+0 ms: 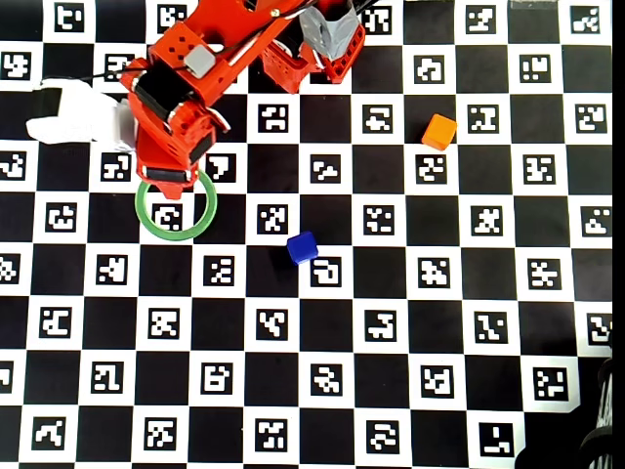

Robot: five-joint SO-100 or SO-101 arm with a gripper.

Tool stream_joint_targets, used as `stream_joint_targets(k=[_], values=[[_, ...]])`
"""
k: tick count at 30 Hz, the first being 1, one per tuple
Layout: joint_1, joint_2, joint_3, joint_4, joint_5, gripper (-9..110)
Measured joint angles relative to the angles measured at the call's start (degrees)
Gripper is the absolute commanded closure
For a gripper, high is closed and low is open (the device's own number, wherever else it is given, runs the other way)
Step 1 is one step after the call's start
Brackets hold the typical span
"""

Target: Grab the red cube then put it in the green circle then put the blue cube on top and finally the orange cube on top

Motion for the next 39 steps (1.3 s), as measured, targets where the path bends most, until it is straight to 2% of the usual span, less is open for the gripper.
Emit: stream_joint_targets(k=[10,22,39], values=[[-0.2,-3.1,5.9,-11.1,2.8,94],[-3.7,-4.2,11.8,-19.1,4.7,94],[-3.7,-4.2,20.1,-27.0,-0.1,94]])
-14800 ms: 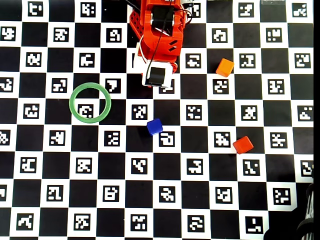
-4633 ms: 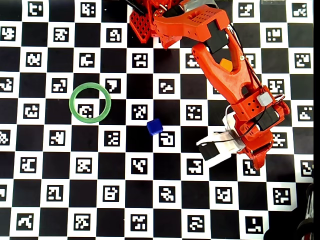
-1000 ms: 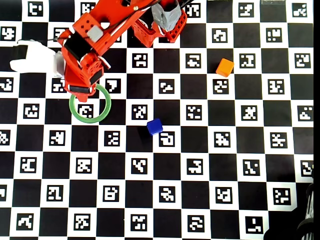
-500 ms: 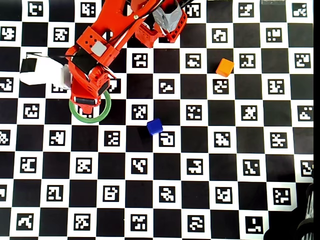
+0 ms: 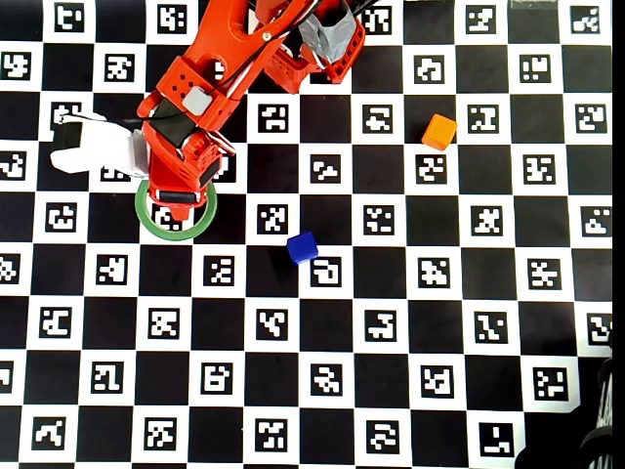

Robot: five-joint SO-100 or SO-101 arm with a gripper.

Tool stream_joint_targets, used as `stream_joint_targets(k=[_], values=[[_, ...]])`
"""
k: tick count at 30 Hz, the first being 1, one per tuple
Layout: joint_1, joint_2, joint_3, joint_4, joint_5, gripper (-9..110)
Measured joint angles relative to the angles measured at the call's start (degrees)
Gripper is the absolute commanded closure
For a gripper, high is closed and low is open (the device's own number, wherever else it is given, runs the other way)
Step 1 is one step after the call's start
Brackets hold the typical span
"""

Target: Grab the red cube then put it in the green circle then put the blue cube on top and finally the orange cube on top

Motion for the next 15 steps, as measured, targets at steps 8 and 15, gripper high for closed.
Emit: stream_joint_targets(k=[8,15], values=[[0.0,-2.5,1.2,-2.7,-1.1,94],[0.0,-4.5,1.2,-3.3,-1.1,94]])
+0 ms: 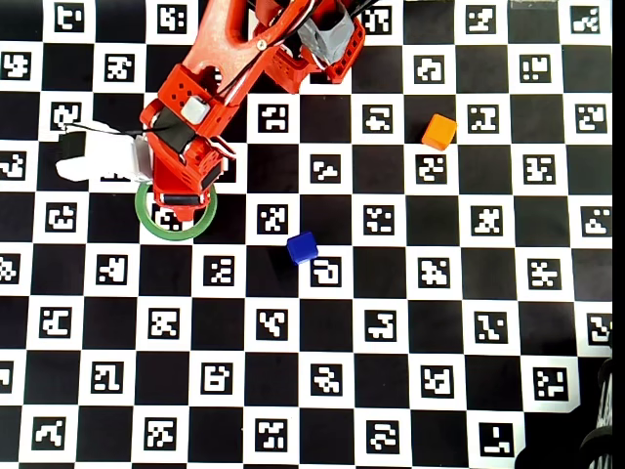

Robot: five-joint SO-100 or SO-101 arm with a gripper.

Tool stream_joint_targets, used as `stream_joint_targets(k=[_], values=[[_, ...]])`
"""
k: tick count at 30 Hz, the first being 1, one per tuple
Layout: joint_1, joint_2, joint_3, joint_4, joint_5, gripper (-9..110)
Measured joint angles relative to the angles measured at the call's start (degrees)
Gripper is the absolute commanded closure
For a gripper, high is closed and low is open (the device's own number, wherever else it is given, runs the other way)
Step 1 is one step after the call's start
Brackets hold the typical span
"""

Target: Grab the red cube then put it in the green circle then put the blue cube on top and finally the orange cube on top

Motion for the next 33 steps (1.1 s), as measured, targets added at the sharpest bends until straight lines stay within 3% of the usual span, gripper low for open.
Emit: stream_joint_targets(k=[28,33], values=[[1.4,-3.5,-3.7,0.0,-0.6,93],[1.4,-3.5,-3.7,0.0,-0.6,87]])
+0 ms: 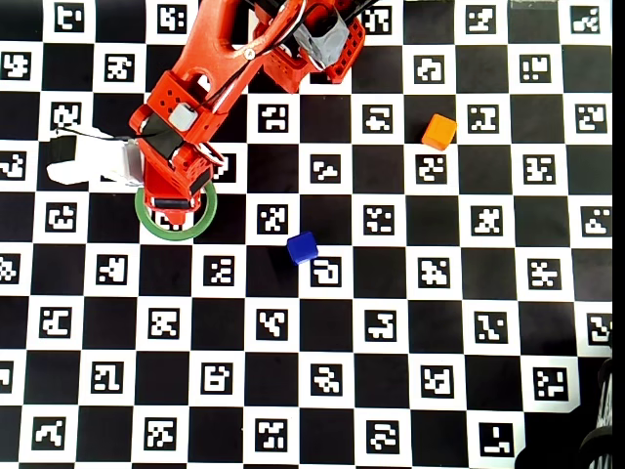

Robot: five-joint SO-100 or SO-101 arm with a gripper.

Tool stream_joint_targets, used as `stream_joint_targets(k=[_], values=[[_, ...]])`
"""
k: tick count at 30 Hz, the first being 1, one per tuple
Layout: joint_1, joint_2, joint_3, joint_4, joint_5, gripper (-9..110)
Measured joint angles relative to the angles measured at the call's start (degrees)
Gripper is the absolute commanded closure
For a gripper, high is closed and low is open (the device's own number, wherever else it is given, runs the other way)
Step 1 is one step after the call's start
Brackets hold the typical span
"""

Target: Grab the red cube then put it in the green circle then put the blue cube on top and finally the orange cube on top

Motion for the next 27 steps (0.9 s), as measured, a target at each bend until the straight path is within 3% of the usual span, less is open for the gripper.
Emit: stream_joint_targets(k=[8,27], values=[[0.1,-0.7,-0.5,0.7,-0.1,58],[0.1,-0.7,-0.5,0.7,-0.4,54]])
